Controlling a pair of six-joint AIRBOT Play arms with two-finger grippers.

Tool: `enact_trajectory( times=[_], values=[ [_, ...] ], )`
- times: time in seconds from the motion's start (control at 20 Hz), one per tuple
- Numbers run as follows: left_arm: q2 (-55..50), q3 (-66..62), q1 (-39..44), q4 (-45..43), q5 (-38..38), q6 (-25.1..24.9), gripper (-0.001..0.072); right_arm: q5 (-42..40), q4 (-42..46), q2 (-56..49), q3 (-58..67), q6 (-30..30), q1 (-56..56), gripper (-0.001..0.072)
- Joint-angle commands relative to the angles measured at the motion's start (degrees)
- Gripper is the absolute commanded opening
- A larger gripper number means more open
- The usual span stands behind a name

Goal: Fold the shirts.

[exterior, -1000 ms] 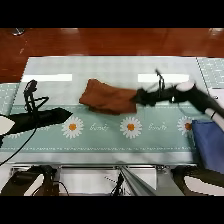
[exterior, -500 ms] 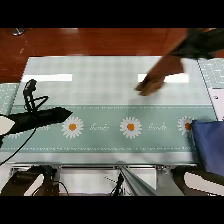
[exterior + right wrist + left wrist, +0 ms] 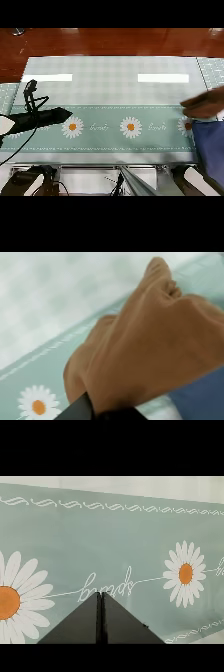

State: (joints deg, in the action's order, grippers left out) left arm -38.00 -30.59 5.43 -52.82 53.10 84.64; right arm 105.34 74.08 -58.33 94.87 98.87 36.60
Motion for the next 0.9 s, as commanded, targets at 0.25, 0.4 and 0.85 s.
enact_trajectory(
  times=[0.25, 0.4, 0.85],
  values=[
    [0.0, 0.0, 0.1, 2.3, -1.6, 0.0, 0.0025, 0.9, 34.8, 27.1, -28.7, -0.2, 20.8, 0.0048],
    [0.0, 0.0, 0.1, 2.3, -1.7, -0.2, 0.0025, 0.7, 34.0, 28.7, -32.6, 0.3, 22.2, 0.0627],
    [-10.6, -28.8, -1.7, 2.3, -6.5, -4.1, 0.0023, -22.0, -23.6, 12.6, -25.6, -4.7, 15.1, 0.0026]
  ],
)
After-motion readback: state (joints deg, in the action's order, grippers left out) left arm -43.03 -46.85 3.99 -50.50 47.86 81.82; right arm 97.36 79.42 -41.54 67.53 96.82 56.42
